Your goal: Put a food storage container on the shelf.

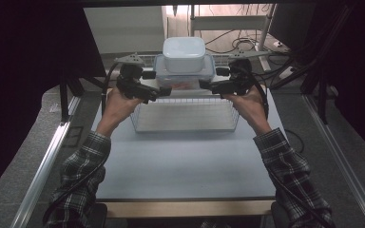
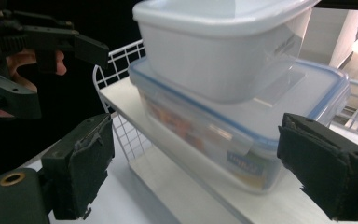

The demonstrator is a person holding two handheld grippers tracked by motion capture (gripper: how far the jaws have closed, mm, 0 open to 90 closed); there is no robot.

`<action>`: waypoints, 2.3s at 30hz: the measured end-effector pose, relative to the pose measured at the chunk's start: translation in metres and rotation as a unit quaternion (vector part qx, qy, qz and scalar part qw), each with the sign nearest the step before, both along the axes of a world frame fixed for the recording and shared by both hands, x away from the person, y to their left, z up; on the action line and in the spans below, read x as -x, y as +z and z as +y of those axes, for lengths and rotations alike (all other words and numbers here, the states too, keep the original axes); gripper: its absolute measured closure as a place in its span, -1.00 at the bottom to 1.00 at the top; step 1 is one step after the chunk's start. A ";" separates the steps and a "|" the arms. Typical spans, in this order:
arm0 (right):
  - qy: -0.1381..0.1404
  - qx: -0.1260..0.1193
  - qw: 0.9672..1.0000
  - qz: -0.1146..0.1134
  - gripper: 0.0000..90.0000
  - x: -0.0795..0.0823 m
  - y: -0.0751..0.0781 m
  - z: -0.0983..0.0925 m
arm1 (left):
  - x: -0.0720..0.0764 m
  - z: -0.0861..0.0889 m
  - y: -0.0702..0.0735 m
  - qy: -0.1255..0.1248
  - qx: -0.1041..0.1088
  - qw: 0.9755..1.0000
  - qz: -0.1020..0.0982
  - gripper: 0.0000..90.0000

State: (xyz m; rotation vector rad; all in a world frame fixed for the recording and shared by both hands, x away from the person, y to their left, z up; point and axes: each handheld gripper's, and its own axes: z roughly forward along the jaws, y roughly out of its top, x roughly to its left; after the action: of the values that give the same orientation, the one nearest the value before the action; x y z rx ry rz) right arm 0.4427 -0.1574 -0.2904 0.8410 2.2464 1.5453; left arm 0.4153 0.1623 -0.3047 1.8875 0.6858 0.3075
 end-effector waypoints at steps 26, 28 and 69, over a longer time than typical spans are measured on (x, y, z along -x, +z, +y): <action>0.030 0.046 0.998 -0.002 -0.93 0.030 -0.040 -0.002 | 0.034 0.002 -0.044 0.010 -0.031 0.999 0.003 -1.00; 0.030 0.049 0.998 -0.002 -0.94 0.031 -0.042 -0.003 | 0.036 0.002 -0.047 0.014 -0.035 0.999 0.003 -1.00; 0.017 0.090 0.996 0.018 -0.98 0.052 -0.093 -0.019 | 0.070 0.007 -0.114 -0.007 -0.027 0.998 0.063 -1.00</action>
State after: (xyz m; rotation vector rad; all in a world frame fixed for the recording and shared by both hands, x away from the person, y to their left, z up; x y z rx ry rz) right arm 0.3904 -0.1767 -0.3834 0.7874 2.3950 1.3262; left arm 0.3453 0.1688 -0.4186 1.9754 0.7552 0.2009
